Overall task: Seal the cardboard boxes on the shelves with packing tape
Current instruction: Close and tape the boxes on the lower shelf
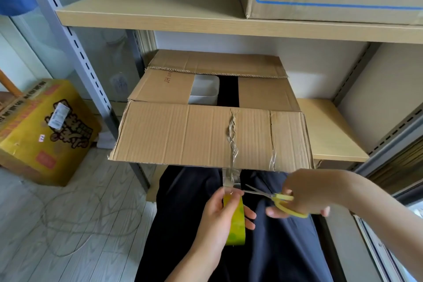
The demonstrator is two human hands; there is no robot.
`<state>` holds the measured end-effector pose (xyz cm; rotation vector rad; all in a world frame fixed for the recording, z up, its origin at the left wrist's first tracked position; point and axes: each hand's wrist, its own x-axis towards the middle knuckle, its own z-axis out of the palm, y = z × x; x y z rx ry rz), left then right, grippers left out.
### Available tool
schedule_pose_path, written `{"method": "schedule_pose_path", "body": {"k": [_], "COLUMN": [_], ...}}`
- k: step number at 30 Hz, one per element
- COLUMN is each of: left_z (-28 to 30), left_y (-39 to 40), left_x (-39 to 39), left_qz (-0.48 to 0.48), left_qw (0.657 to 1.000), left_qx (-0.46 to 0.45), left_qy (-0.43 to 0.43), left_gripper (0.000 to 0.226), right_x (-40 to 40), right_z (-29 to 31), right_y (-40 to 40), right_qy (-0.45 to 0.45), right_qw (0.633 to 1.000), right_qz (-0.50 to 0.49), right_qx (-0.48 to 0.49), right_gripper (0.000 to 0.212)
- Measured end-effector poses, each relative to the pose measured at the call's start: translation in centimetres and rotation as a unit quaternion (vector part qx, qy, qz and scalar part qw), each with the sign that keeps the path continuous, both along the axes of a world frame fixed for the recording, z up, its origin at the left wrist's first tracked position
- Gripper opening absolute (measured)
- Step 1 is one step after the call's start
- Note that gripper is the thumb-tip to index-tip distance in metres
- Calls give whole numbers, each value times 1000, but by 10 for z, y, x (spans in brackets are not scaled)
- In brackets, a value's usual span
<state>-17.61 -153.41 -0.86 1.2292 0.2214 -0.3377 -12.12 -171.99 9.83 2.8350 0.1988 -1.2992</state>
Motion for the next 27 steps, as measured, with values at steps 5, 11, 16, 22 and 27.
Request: {"method": "schedule_pose_path", "body": {"k": [5, 11, 16, 22, 27], "left_z": [4, 2, 5, 12, 38], "left_y": [4, 7, 9, 14, 26], "left_x": [-2, 2, 2, -10, -22], "left_qz": [-5, -8, -8, -44, -94], "left_qw": [1000, 999, 998, 995, 993], "left_qx": [6, 21, 32, 56, 76], "left_qy": [10, 47, 57, 71, 20], "left_gripper": [24, 21, 15, 14, 23], "right_x": [25, 28, 20, -1, -18], "right_z": [-7, -20, -23, -14, 11], "right_y": [33, 33, 32, 28, 27], "right_qy": [62, 4, -53, -55, -34], "right_qw": [997, 992, 990, 991, 992], "right_qz": [-10, 44, 45, 30, 17], "right_qx": [55, 118, 126, 116, 119], "right_gripper": [69, 67, 61, 62, 54]}}
